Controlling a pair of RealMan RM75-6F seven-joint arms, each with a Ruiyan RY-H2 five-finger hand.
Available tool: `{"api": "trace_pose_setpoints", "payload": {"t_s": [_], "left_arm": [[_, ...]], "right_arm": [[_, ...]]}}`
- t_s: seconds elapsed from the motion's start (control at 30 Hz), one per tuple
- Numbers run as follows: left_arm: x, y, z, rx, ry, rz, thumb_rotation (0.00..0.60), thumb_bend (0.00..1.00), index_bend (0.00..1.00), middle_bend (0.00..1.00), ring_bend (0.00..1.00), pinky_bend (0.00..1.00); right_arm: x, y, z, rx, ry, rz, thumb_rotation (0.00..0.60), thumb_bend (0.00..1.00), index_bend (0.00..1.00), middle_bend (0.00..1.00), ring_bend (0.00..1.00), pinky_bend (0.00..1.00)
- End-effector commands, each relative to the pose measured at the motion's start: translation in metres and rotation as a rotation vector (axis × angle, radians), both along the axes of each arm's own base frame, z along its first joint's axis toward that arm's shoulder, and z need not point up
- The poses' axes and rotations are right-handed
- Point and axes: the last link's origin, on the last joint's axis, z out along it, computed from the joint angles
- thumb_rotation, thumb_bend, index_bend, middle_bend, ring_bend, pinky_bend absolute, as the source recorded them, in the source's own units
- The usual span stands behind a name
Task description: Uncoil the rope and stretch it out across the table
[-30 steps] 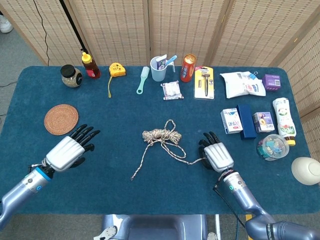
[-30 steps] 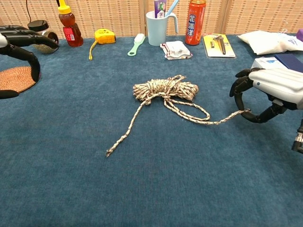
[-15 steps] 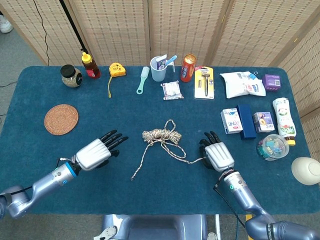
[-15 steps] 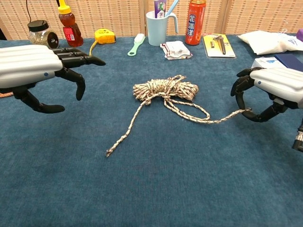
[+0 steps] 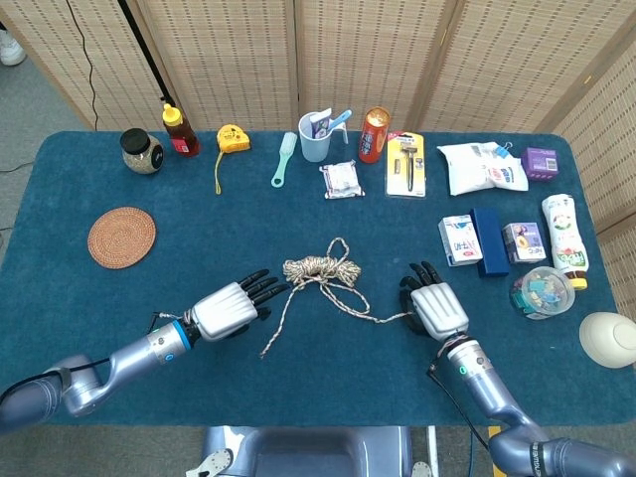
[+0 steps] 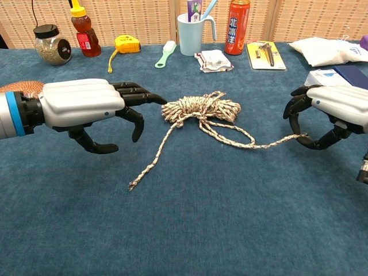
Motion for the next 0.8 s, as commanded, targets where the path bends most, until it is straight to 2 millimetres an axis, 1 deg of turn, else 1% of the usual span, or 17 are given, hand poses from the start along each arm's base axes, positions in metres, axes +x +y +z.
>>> {"api": "trace_pose_setpoints", "payload": {"t_s": [0.03,0.17,0.47,0.8], "left_arm": [[0.004,0.002,-0.005,-0.006,0.006,-0.002,0.6,0.34,0.43,0.0,0.0,0.0],[0.01,0.006,-0.012,-0.011,0.015,-0.006,0.6,0.34,0.43,0.0,0.0,0.0],[0.018,0.009,-0.027,-0.023,0.029,-0.013,0.6,0.34,0.42,0.0,0.0,0.0],[0.022,0.011,-0.039,-0.032,0.029,-0.006,0.6,0.34,0.42,0.0,0.0,0.0]], "right_arm": [[-0.003,-0.001,0.0,0.003,0.003,-0.005,0.6,0.52,0.63,0.29,0.08,0.0],[-0.006,-0.002,0.002,0.0,0.007,-0.01,0.6,0.52,0.63,0.29,0.08,0.0],[-0.008,-0.004,0.005,-0.006,0.003,-0.015,0.6,0.52,0.63,0.29,0.08,0.0],[-0.009,-0.006,0.005,-0.005,0.002,-0.021,0.6,0.52,0.63,0.29,0.08,0.0]]}}
